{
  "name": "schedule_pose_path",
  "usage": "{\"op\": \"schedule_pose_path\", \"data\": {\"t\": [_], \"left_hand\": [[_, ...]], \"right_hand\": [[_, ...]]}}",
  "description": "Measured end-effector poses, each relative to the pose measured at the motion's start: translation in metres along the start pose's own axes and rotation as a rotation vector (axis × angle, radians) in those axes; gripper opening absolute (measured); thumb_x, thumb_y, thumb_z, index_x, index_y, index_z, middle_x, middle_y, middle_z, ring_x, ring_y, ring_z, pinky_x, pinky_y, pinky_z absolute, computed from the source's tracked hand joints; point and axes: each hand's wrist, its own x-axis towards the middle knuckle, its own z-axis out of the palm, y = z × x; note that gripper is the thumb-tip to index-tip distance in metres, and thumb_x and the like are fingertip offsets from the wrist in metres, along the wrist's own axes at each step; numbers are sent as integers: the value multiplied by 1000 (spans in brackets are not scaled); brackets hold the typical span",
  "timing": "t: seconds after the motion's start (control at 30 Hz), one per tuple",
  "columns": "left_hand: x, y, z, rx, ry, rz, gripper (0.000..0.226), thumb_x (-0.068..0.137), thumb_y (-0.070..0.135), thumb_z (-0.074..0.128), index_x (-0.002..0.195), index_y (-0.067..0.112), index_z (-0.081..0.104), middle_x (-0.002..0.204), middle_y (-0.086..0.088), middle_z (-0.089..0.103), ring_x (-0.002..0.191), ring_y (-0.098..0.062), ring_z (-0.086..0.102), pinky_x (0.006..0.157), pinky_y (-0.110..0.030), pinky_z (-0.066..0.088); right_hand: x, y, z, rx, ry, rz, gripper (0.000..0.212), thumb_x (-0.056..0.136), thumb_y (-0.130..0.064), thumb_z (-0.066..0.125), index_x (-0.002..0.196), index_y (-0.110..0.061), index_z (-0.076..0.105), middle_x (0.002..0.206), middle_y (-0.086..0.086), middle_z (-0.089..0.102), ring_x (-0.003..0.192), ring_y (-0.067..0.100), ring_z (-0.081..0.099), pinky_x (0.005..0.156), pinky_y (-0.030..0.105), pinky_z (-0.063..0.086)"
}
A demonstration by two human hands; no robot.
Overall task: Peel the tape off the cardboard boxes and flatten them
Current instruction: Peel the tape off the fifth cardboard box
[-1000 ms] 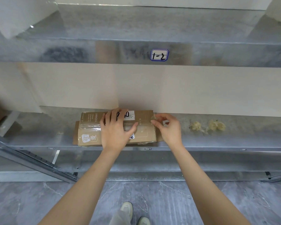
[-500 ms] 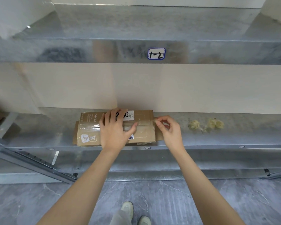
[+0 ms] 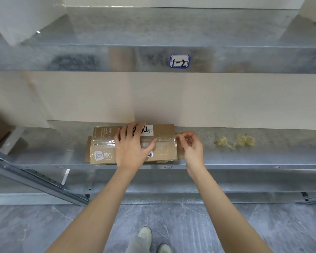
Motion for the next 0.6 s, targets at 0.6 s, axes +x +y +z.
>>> {"op": "schedule_pose_path", "data": {"t": [0.6], "left_hand": [[2,0,1,-4,-20,-18,57,84,66,47,120,24,63,124,1,59,117,-24,51,100,-48,39]], "right_hand": [[-2,-10,-5,180,-37,97,8,103,-8,42,97,-13,42,93,6,68,90,18,72,82,35,59]]}}
